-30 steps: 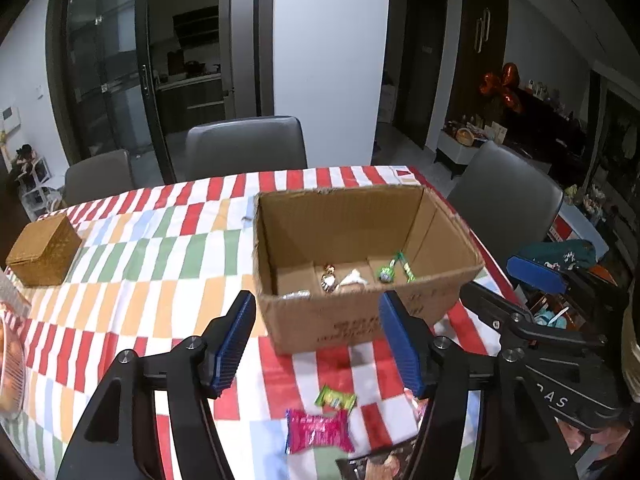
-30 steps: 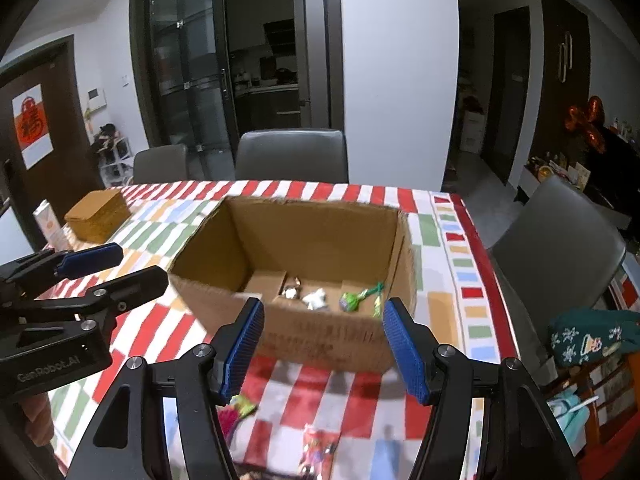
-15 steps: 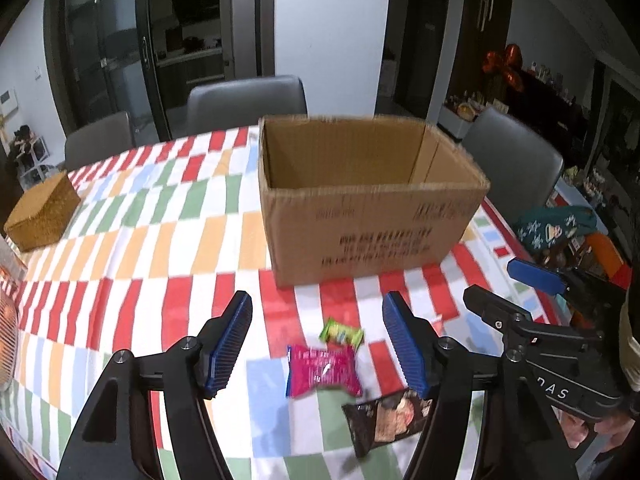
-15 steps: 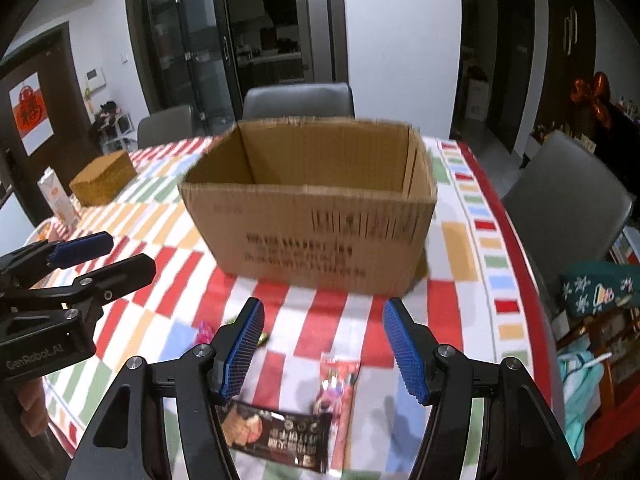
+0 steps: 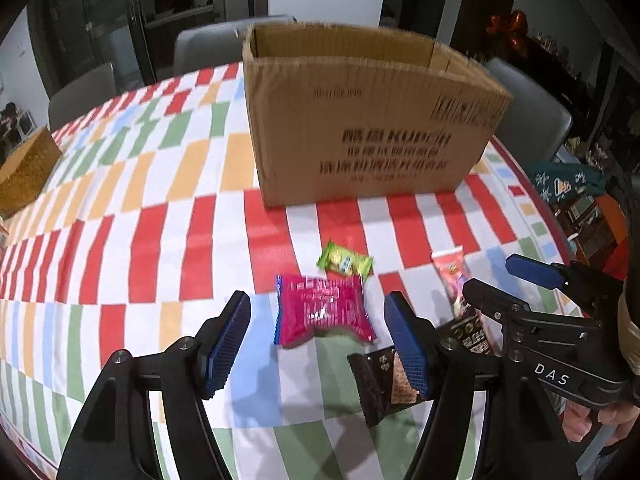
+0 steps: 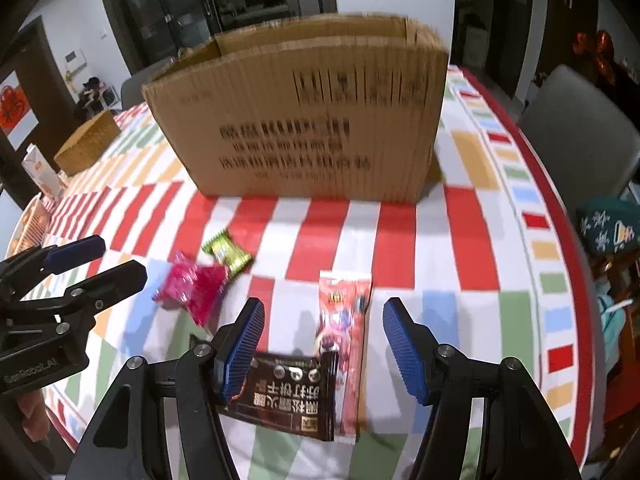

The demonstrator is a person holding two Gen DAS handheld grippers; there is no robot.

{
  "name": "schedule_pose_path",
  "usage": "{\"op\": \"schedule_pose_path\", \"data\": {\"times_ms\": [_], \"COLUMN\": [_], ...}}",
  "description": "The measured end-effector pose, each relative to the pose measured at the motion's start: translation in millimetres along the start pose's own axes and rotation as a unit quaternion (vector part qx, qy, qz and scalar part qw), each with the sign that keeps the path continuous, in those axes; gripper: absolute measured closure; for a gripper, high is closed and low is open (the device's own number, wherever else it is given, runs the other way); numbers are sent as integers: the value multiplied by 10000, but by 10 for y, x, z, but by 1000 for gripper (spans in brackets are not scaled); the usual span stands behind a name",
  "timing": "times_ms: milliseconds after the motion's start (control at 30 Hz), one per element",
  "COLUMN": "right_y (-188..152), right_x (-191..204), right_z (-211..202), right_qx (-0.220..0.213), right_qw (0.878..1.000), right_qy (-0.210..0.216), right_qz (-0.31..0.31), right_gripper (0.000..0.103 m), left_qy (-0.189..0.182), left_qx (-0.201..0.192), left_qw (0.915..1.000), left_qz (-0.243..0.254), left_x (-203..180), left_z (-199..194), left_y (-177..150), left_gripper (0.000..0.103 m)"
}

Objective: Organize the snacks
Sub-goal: 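Move both tools back over the pink bag and lollipop stick, then grasp the pink candy bag with the left tool while the right tool grasps the Toy Story lollipop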

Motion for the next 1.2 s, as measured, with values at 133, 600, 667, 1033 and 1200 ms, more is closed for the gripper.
{"op": "schedule_pose_path", "data": {"times_ms": [133,600,667,1033,1200], "right_y": [-72,-121,-109,-43,-54], "right_x": [-25,-90,-85,-80,-76], "right_z": [147,442,451,456,393], "right_qx": [203,572,537,439,353], "right_qw": [9998,9982,9984,9989,9993], "right_qy": [-54,-108,-162,-139,-110], "right_qz": [39,152,110,2,-39], "right_gripper": [41,54,57,75,75], "left_qy": [-54,-80,-96,-331,-232], "left_qx": [159,581,608,598,407], "left_qw": [9999,9983,9981,9976,9989], "left_qz": [-18,29,21,-58,-40], "left_x": [16,20,16,-1,-28], "left_z": [152,587,627,651,522], "left_y": [-33,17,35,18,-14], "left_gripper": [34,34,34,55,56]}}
Point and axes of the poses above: each gripper's, at about its wrist camera, not at the fingertips, and z roughly the way its jaws point, x to its left, y to its top, the point moved 5 cm from there along z, roughly the way its jaws point, and after that the axes turned 11 degrees about x, right-handed, at the moved point
